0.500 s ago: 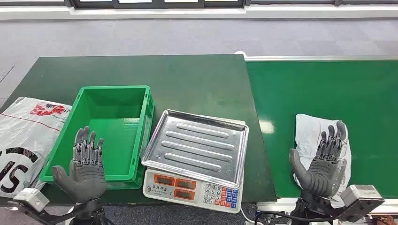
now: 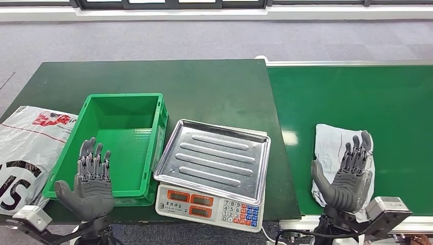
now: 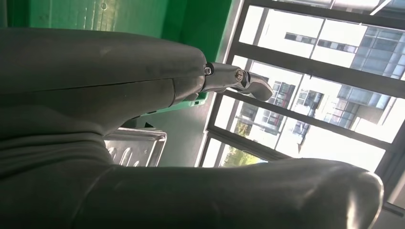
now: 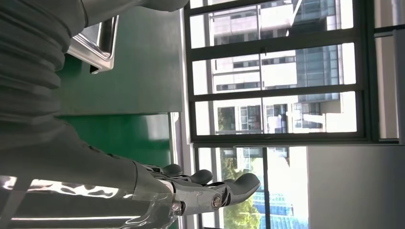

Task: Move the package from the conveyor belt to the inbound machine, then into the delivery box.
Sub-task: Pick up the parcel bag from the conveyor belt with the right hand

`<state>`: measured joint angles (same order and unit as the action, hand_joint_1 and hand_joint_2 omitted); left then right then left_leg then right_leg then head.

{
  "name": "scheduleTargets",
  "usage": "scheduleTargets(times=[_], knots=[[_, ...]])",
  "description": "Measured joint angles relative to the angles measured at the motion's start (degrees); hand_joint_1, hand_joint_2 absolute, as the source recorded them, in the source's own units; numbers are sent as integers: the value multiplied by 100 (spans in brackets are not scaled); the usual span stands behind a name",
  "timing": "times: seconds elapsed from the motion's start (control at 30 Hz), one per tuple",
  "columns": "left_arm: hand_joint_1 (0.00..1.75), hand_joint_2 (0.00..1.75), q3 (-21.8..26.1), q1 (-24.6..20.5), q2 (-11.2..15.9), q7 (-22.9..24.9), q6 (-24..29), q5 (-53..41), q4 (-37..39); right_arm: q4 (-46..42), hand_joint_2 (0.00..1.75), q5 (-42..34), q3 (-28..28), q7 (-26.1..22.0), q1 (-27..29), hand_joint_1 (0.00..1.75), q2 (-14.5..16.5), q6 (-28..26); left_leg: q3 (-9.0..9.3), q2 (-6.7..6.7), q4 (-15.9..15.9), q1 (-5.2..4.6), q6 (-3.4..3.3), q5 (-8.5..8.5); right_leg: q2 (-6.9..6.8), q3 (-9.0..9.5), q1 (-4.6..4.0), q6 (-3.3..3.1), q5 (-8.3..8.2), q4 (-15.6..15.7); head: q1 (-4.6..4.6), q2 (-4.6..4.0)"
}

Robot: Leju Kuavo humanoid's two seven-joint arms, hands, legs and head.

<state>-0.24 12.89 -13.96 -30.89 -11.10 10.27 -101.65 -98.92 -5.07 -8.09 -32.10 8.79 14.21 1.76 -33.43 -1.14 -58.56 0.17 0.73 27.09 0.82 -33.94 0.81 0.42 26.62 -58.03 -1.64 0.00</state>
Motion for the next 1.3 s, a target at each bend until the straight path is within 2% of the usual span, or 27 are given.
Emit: scheduleTargets(times=[0.37, 0.4, 0.43, 0.5, 0.53, 0.6, 0.7, 0.9, 1.03, 1.23, 1.3], knots=[[0, 0, 9, 8, -4, 4, 1, -6, -38, 64, 175, 532, 0, 415, -52, 0, -15, -149, 0, 0, 0, 0, 0, 0, 0, 0, 0, 0, 0, 0, 0, 0], [0, 0, 46, 31, -15, 11, -33, -16, -76, 58, 175, 1467, -19, 644, -94, 0, -103, -583, 0, 0, 0, -1, 0, 0, 0, 0, 1, 0, 0, 0, 0, 0], [0, 0, 95, 59, -27, 18, -86, -27, -117, 27, 175, 2769, -50, 1002, -155, 0, -254, -1203, 0, -1, -1, -2, 0, 0, 0, 0, 2, 1, 0, 0, 0, 0], [0, 0, 206, 116, -50, 26, -213, -48, -192, -85, 175, 5831, -138, 1907, -301, 0, -682, -2646, 0, -2, -4, -4, -3, 1, -1, 0, 4, 2, -1, 0, 0, 0], [0, 0, 227, 122, -51, 18, -249, -48, -189, -158, 175, 6640, -180, 2220, -333, 0, -864, -2988, 0, -2, -6, -4, -5, 2, -1, 1, 5, 2, -1, 1, -1, 0], [0, 0, 237, 123, -51, -4, -279, -39, -167, -296, 175, 7714, -241, 2700, -308, 0, -1119, -3236, 2, -1, -7, -4, -11, 7, 0, 3, 5, 3, 0, 1, -1, 0], [0, 0, 238, 123, -51, -26, -284, -33, -134, -498, 175, 8773, -264, 3285, -129, 0, -1360, -3346, 2, -1, -7, -4, -13, 9, -1, 2, 4, 6, 2, 2, 0, 0], [0, 0, 238, 187, -52, -20, -275, -33, -128, -771, 175, 9148, -298, 4146, 250, 0, -1888, -3379, 2, -1, -6, -4, -11, 12, -3, 3, 3, 5, 6, 2, 0, 0], [0, 0, 239, 246, -54, -12, -275, -21, -146, -890, 175, 9155, -471, 4251, 367, 0, -2135, -3087, 1, -1, -6, -4, -12, 14, -3, 4, 4, 6, 6, 2, 0, 1], [0, 0, 240, 315, -54, -12, -276, -16, -162, -918, 175, 9134, -558, 4328, 393, 0, -2306, -2514, 2, 0, -6, -4, -13, 14, -4, 8, 4, 6, 6, 2, 0, 0], [0, 0, 240, 326, -54, -11, -280, -16, -167, -896, 175, 8943, -560, 4304, 375, 0, -2356, -2150, -8, 0, -5, -4, -13, 14, -4, 12, 4, 6, 7, 2, 0, 0]])
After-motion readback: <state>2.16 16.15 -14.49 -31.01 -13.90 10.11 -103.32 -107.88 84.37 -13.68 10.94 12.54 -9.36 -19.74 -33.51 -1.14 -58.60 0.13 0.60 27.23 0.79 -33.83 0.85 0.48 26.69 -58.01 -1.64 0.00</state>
